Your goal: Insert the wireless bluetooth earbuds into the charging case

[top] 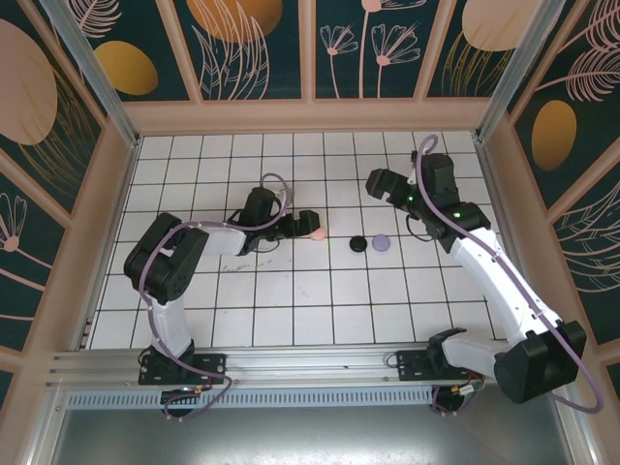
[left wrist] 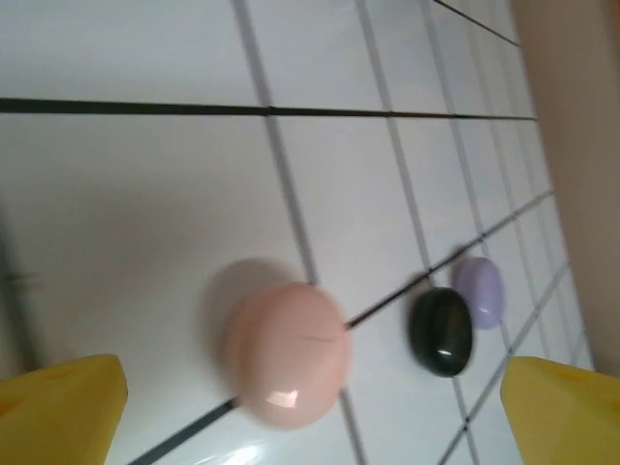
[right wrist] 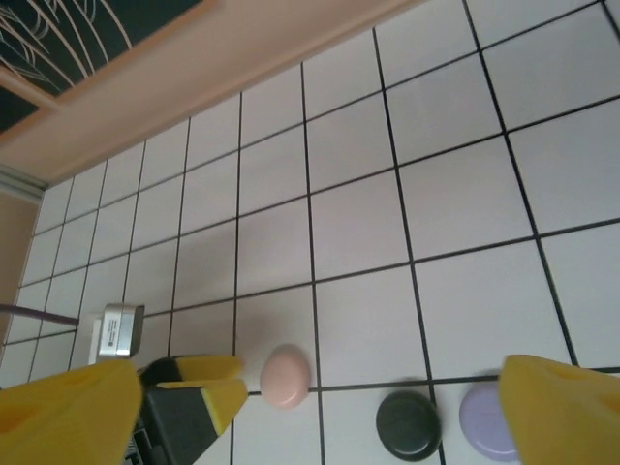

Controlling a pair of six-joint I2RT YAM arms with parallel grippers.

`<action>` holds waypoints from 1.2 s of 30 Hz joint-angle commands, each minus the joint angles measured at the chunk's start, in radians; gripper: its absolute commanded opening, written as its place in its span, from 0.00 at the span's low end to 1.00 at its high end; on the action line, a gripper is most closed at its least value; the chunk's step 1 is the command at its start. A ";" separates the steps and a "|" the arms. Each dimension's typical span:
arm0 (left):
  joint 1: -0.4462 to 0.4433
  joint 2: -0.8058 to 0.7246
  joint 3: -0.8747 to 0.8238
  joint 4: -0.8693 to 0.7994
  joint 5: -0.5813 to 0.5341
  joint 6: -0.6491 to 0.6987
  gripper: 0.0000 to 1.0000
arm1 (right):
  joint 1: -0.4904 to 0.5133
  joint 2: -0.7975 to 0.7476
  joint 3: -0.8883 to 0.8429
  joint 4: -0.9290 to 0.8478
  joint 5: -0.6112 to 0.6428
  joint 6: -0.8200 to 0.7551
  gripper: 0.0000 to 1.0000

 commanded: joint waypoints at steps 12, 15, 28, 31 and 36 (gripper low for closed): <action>0.142 -0.742 -0.269 0.037 -0.685 0.573 0.99 | -0.137 -0.095 -0.287 0.422 0.558 -0.191 0.99; 0.172 -0.831 -0.425 0.272 -0.798 0.746 0.99 | -0.190 -0.081 -0.419 0.619 0.565 -0.303 0.99; 0.332 -0.557 -0.763 0.882 -0.808 0.721 0.99 | -0.354 0.052 -0.806 1.280 0.326 -0.419 0.99; 0.368 -0.443 -0.768 0.992 -0.734 0.711 0.99 | -0.388 0.118 -0.936 1.592 0.211 -0.386 0.99; 0.452 -0.345 -0.719 0.989 -0.584 0.657 0.99 | -0.359 0.413 -0.921 1.875 0.086 -0.477 0.99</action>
